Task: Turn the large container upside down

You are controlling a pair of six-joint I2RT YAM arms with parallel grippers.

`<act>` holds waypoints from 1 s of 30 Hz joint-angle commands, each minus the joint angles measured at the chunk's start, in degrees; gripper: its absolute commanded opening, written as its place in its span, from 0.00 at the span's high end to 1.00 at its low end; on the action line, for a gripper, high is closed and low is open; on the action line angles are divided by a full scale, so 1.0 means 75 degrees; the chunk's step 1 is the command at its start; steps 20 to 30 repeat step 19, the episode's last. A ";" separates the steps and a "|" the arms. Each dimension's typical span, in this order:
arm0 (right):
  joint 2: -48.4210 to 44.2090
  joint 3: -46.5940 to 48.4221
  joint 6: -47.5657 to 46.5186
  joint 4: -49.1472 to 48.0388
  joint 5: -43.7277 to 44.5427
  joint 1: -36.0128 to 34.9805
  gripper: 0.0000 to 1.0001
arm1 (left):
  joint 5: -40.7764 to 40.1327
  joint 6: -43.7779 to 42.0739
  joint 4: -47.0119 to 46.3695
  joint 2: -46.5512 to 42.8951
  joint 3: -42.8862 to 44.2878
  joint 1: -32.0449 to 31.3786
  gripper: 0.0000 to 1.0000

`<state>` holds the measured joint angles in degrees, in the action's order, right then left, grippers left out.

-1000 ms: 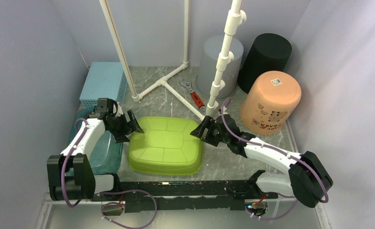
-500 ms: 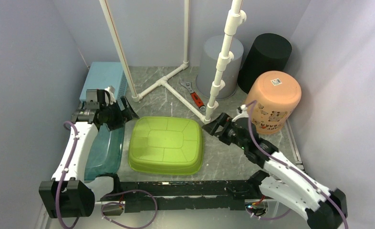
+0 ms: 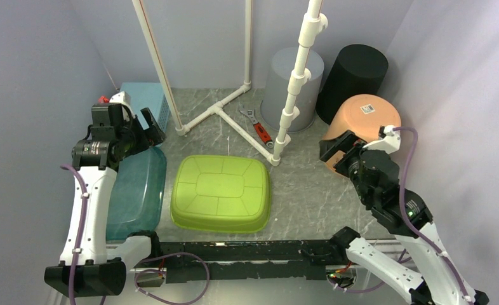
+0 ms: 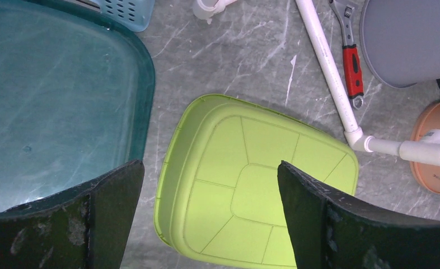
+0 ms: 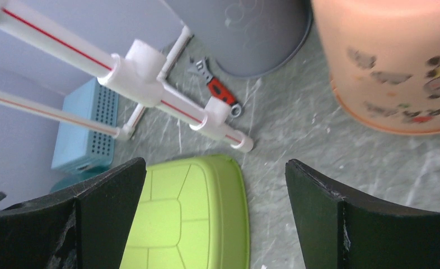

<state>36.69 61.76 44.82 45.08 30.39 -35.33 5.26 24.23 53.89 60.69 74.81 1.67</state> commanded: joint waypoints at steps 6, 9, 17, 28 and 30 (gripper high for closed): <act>0.0023 0.0350 -0.0775 0.0476 0.0410 0.0009 0.00 | -0.0297 -0.0273 0.0353 -0.0165 0.0394 -0.0016 0.06; 0.0124 0.0495 -0.0784 0.0463 0.0134 0.0012 0.00 | -0.0292 -0.0265 0.0292 -0.0203 0.0377 -0.0012 0.06; 0.0915 0.1157 -0.0739 0.0956 0.0058 0.0005 0.00 | -0.0209 -0.0207 0.0306 -0.0144 0.0359 -0.0012 0.06; 0.1057 0.1243 -0.0786 0.1025 -0.0017 0.0010 0.00 | -0.0226 -0.0217 0.0360 -0.0112 0.0377 -0.0016 0.06; 0.1057 0.1243 -0.0786 0.1025 -0.0017 0.0010 0.00 | -0.0226 -0.0217 0.0360 -0.0112 0.0377 -0.0016 0.06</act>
